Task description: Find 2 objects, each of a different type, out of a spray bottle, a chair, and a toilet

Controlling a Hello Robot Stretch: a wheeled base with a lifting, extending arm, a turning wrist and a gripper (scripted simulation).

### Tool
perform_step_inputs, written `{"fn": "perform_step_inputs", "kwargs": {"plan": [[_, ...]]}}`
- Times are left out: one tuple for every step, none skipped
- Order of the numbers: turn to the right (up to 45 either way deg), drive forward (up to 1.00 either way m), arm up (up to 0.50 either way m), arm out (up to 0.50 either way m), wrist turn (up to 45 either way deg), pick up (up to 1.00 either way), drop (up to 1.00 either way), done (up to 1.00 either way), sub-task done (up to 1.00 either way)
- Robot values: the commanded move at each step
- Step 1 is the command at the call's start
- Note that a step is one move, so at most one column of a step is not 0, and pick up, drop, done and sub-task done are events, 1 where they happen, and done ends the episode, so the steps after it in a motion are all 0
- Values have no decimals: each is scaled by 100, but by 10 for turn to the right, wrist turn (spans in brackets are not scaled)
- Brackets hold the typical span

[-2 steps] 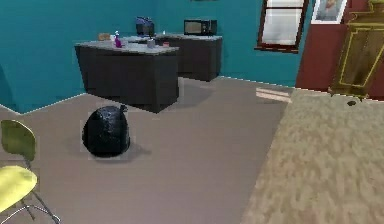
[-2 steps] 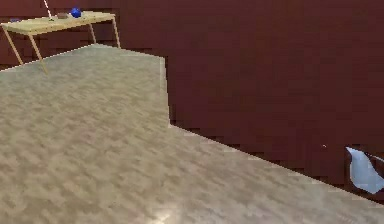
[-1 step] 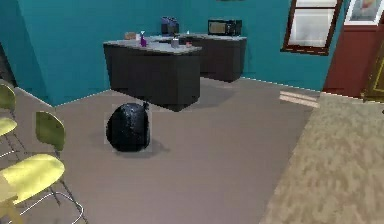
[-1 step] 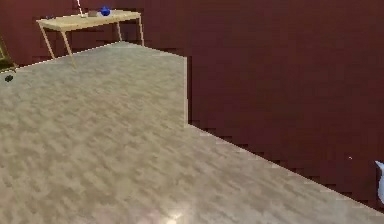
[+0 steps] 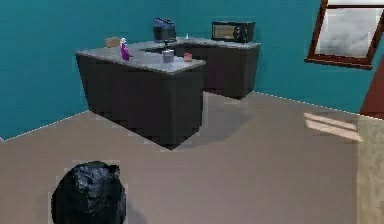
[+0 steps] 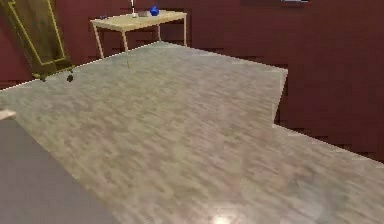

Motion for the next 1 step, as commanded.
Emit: {"fn": "perform_step_inputs", "kwargs": {"plan": [[0,95,0,0,0,0,0,0,0]]}}
